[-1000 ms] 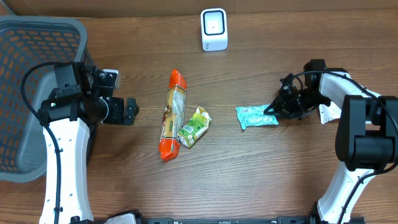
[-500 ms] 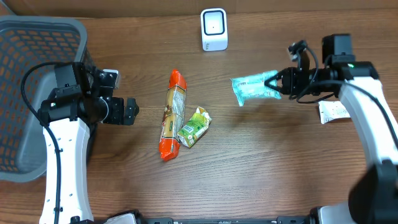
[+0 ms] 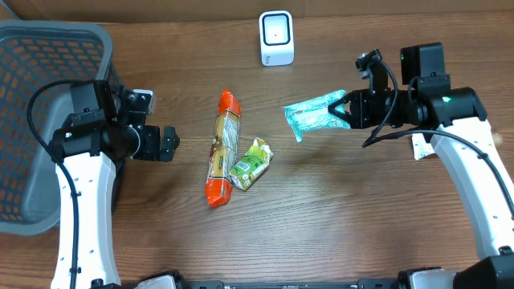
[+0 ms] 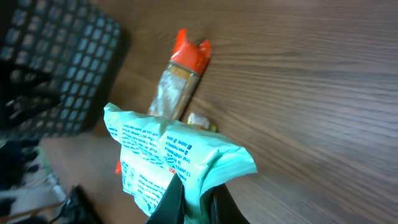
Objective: Scan the item barcode
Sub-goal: 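Hold the wipes packet up to the scanner window with the right gripper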
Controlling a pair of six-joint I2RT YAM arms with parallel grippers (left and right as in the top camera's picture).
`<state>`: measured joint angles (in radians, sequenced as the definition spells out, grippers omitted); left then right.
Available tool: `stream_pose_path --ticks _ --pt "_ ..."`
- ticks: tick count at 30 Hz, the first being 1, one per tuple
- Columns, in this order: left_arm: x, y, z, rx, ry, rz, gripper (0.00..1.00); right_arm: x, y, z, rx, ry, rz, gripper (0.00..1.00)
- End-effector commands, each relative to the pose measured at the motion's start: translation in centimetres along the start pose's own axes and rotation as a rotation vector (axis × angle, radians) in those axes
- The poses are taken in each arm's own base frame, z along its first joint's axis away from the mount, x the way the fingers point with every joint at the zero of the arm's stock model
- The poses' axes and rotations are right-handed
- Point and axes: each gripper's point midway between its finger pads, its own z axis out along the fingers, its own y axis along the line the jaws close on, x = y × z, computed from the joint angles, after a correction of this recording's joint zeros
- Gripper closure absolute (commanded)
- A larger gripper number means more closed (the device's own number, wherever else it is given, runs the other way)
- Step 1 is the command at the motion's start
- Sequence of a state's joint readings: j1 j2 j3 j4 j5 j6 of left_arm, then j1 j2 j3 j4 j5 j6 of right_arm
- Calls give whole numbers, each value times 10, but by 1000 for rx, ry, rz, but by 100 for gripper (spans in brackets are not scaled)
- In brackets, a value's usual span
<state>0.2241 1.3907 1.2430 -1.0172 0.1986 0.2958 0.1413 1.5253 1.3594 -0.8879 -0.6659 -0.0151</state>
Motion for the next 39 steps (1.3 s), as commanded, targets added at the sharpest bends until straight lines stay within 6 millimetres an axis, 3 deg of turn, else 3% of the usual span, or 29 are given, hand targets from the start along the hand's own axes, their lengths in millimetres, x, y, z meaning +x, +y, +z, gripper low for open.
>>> stream_pose_path --ticks 1,3,6,13,16,20,29,34,39 --pt "-6 0 -3 4 -16 22 0 -16 -10 -2 148 -66 90 96" --pt "-6 -1 -3 4 -16 23 0 -27 -18 -8 246 -115 156 97" --pt "-6 -1 -3 5 -16 23 1 -50 -10 -25 317 -185 148 97" --pt "-6 -1 -3 4 -16 23 1 -128 19 -97 492 -431 70 97" --pt "-6 -1 -3 5 -16 24 1 -157 26 -117 590 -535 9 96" --pt "-6 -1 -3 5 -16 24 1 -184 22 -117 755 -654 -26 96" --pt "-6 -1 -3 5 -16 23 0 -225 -2 -38 1068 -696 -237 96" --pt "-6 -1 -3 5 -16 23 1 -238 -11 22 1191 -538 -589 96" --pt "-6 -1 -3 5 -16 23 1 -236 -22 79 1267 -371 -879 96"
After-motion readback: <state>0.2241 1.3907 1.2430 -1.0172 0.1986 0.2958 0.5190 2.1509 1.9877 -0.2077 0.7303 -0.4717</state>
